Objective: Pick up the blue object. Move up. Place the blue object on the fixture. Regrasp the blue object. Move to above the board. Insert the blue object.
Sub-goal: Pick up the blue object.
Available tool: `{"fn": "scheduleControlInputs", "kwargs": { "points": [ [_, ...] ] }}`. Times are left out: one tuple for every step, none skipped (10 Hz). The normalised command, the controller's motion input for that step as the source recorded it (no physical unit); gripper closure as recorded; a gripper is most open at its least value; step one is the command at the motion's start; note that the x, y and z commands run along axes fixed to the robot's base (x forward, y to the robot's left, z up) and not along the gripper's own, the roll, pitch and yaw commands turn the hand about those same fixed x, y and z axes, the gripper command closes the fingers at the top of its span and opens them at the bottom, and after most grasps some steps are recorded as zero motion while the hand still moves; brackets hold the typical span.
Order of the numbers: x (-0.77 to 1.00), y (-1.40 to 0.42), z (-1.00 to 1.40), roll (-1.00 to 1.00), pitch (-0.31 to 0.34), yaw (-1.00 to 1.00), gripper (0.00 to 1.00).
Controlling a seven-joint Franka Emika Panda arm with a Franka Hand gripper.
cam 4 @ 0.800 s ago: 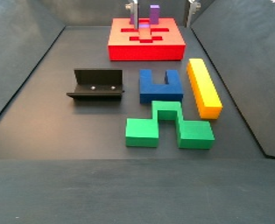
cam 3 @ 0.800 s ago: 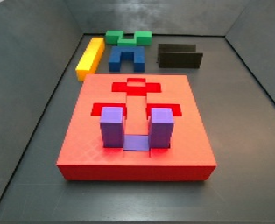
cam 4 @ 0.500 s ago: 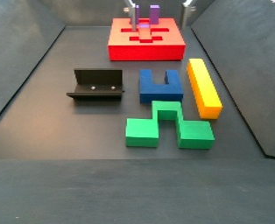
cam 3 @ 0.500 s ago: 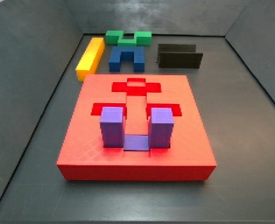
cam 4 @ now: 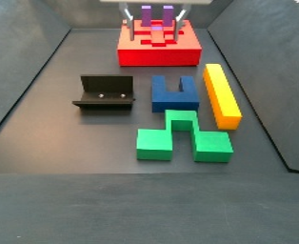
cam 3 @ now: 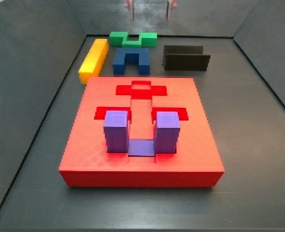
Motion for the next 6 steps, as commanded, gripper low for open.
{"fn": "scheduleControlInputs", "kwargs": {
  "points": [
    [0.17,-0.30,-0.56,0.03,-0.034,0.00,0.00],
    [0.03,-0.11,-0.55,0.02,-0.013,0.00,0.00],
    [0.00,-0.01,-0.51,0.00,-0.024,0.00,0.00],
    [-0.15,0.00,-0.46,0.00,-0.007,0.00,0.00],
    [-0.33,0.00,-0.39,0.00,0.000,0.00,0.00],
    [-0.33,-0.04,-0.34,0.04,0.000,0.00,0.00]
  ]
}}
